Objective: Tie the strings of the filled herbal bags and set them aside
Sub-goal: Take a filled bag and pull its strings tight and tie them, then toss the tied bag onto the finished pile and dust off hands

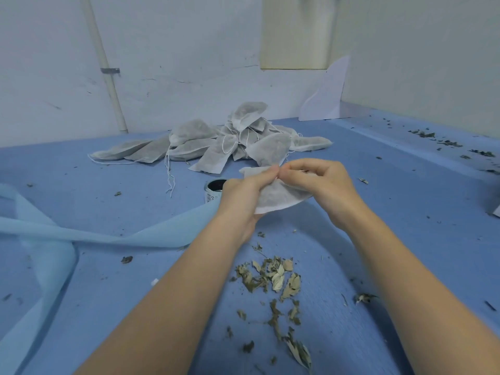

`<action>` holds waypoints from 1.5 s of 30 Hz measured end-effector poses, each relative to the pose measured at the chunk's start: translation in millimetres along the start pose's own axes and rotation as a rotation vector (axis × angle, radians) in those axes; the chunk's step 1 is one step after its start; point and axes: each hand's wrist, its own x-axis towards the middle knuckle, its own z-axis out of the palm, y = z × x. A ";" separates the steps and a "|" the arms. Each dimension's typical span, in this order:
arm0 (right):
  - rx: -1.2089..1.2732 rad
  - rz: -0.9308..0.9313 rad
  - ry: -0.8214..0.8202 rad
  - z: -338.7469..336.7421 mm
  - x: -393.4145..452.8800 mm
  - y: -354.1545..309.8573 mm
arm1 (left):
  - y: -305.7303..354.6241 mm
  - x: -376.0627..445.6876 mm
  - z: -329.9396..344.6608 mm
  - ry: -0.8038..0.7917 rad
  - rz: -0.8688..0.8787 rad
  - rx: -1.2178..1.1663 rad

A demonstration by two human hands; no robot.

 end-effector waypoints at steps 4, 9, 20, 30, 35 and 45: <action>-0.080 -0.085 -0.014 -5.1 2.2 1.3 | 6.5 -1.5 -9.5 -0.008 0.108 0.128; -0.066 -0.166 -0.015 8.3 4.2 1.1 | 15.6 -12.2 -24.0 0.068 0.234 0.286; -0.450 0.098 -0.247 34.7 22.9 28.5 | 44.3 -10.8 -62.2 0.351 0.306 0.182; -0.592 -0.027 -0.384 69.4 48.7 28.4 | 56.0 5.7 -58.8 0.400 0.346 0.191; -0.566 0.019 -0.297 84.4 47.4 31.5 | 44.9 11.4 -53.2 0.449 0.321 0.235; -0.571 0.053 -0.111 97.8 33.8 33.5 | 27.8 18.3 -38.8 0.585 0.338 0.583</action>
